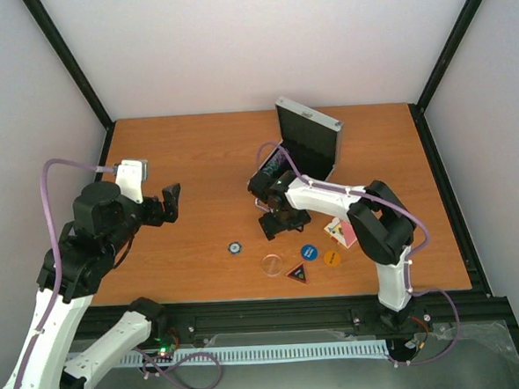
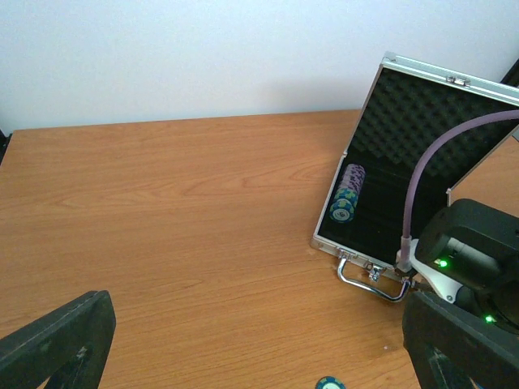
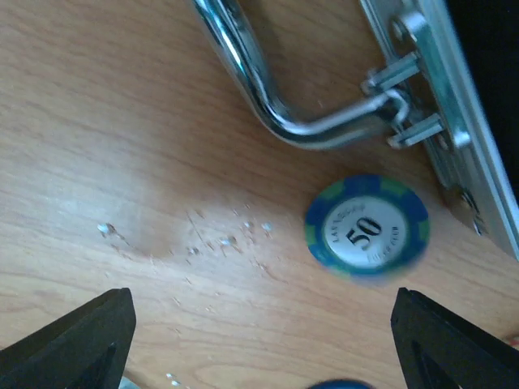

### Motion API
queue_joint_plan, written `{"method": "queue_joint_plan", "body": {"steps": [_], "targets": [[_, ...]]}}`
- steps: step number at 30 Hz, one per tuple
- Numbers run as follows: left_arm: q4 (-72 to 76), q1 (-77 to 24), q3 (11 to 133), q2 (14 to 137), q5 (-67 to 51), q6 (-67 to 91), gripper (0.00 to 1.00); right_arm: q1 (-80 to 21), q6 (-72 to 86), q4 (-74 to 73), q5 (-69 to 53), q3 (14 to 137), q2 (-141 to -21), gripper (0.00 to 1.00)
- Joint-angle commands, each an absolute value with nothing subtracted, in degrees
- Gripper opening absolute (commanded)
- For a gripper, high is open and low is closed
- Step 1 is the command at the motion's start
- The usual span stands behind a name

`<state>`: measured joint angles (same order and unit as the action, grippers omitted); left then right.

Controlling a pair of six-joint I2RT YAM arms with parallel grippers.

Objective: Pack up texas hold em set

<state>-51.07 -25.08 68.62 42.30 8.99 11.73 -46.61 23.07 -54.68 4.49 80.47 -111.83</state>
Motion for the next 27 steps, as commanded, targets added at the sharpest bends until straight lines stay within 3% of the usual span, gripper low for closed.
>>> {"method": "queue_joint_plan", "body": {"steps": [1, 27], "targets": [[-51.2, -24.9, 69.1, 41.9, 8.9, 11.5, 1.00, -45.7, 26.4, -52.6, 6.2, 77.6, -107.7, 0.89], [-51.8, -24.9, 69.3, 41.5, 10.0, 10.8, 1.00, -40.6, 29.2, -48.2, 3.9, 76.6, -110.4, 0.81]]}}
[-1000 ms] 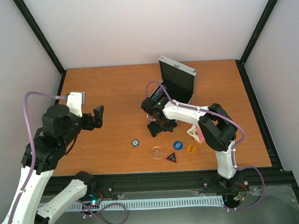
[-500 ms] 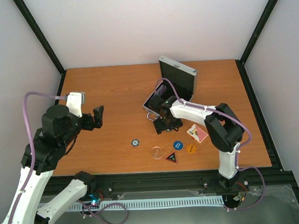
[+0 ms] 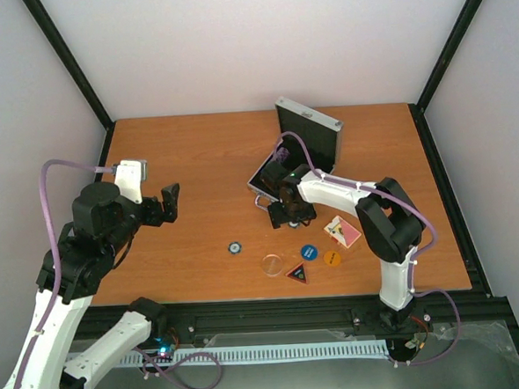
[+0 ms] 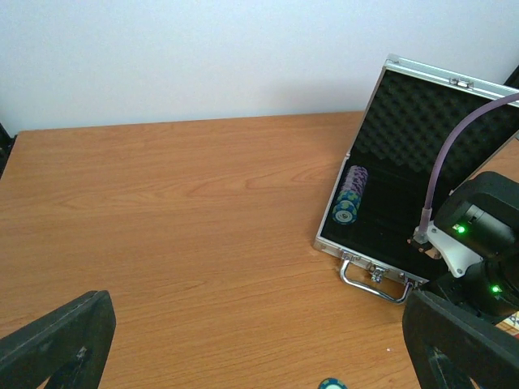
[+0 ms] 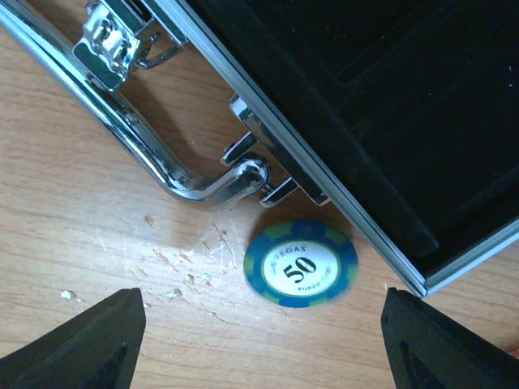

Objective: Pack up texas hold em set

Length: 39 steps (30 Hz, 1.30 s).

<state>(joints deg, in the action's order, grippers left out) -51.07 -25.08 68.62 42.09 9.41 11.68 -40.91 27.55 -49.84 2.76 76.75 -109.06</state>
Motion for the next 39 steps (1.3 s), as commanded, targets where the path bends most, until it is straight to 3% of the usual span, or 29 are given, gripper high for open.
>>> {"method": "queue_joint_plan", "body": {"steps": [1, 19, 24, 33, 39], "targets": [[-51.9, -24.9, 69.3, 41.5, 10.1, 10.7, 1.00, -40.6, 29.3, -48.3, 4.1, 76.5, -110.5, 0.81], [-51.9, -24.9, 68.9, 41.2, 10.1, 10.7, 1.00, -39.4, 31.3, -45.2, 4.2, 73.3, -110.9, 0.76], [-52.2, -24.9, 68.9, 41.1, 10.5, 10.7, 1.00, -38.6, 31.3, -43.9, 2.4, 72.8, -111.8, 0.61], [-52.4, -24.9, 69.1, 41.1, 10.7, 11.0, 1.00, -38.7, 31.6, -43.4, 1.4, 70.0, -110.4, 0.57], [-51.8, -24.9, 68.7, 41.4, 10.2, 11.1, 1.00, -39.0, 31.3, -42.5, 0.0, 68.3, -109.3, 0.37]]}}
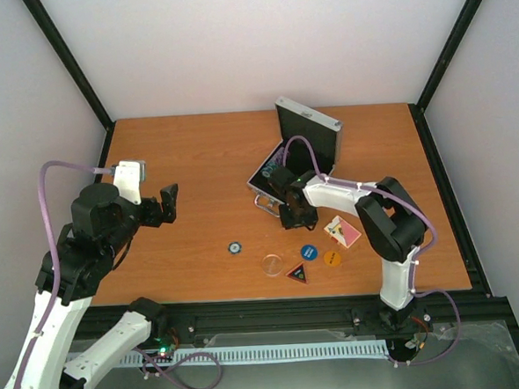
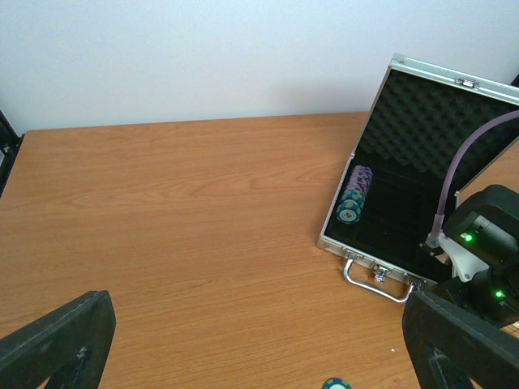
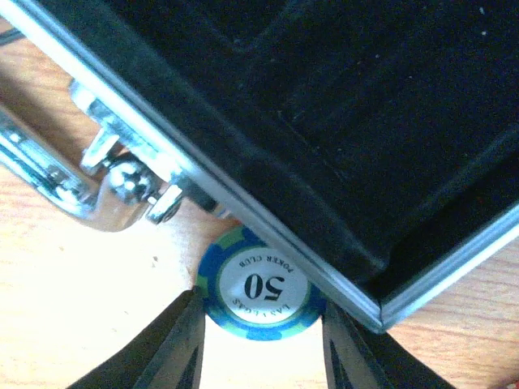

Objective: Pack up texas hold em set

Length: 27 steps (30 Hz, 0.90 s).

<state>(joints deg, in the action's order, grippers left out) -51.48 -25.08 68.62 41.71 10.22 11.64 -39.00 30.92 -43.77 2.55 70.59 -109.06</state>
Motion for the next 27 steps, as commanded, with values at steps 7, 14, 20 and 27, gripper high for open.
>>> {"method": "queue_joint_plan", "body": {"steps": [7, 14, 20, 27], "targets": [[-51.9, -24.9, 68.5, 41.1, 10.5, 11.1, 1.00, -42.8, 31.5, -43.9, 0.0, 68.9, -108.6, 0.31], [-51.6, -24.9, 68.2, 41.0, 9.8, 11.2, 1.00, -46.1, 31.5, -47.4, 1.9, 72.9, -107.9, 0.32], [-51.7, -24.8, 68.5, 40.9, 9.9, 11.1, 1.00, -46.2, 31.0, -49.6, 6.1, 75.0, -107.5, 0.50], [-51.7, -24.9, 68.7, 41.0, 9.9, 10.9, 1.00, -46.0, 28.8, -49.7, 6.3, 77.4, -110.2, 0.73]]}}
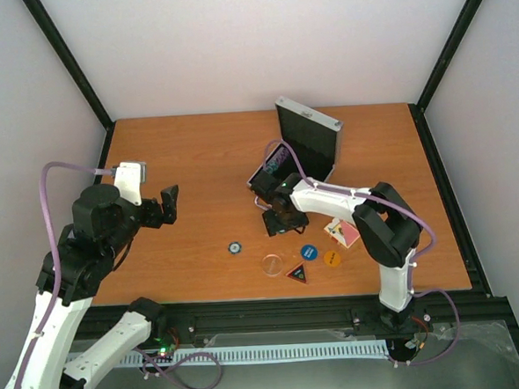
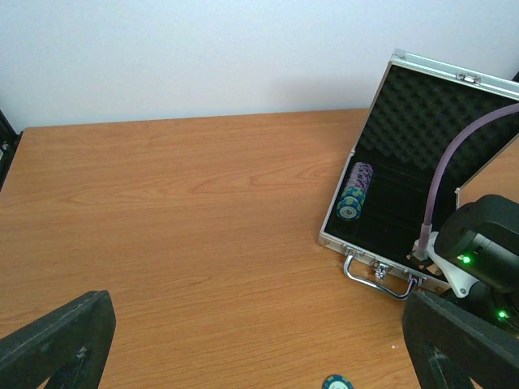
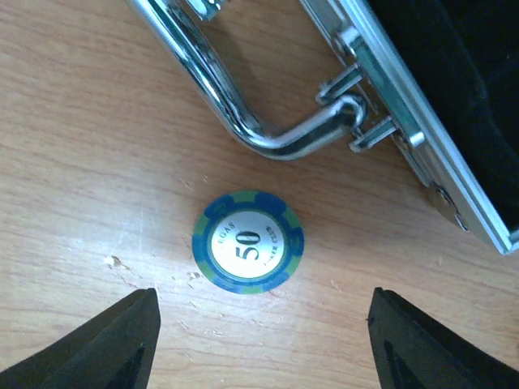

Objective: Pack up texas hold em set

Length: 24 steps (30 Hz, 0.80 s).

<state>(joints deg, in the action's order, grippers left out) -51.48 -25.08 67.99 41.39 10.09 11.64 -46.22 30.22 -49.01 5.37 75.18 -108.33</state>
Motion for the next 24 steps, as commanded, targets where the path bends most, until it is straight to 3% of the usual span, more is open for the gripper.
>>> {"method": "queue_joint_plan", "body": {"steps": [1, 17, 21, 24], "targets": [[-51.8, -24.9, 68.8, 41.0, 9.9, 10.8, 1.00, -46.0, 28.2, -49.7, 5.8, 78.0, -110.8, 0.75], [-52.2, -24.9, 68.4, 40.7, 10.7, 10.9, 1.00, -44.7, 23.5, -50.7, -0.3, 78.9, -114.3, 0.76], [-51.9, -24.9, 68.1, 40.7, 10.5, 11.2, 1.00, -44.5, 22.8, -50.2, -1.4, 77.9, -114.8, 0.87], [-51.9, -24.9, 68.2, 40.8, 10.3, 11.4, 1.00, -44.4, 22.7, -49.4, -1.5, 76.8, -114.7, 0.89]]}}
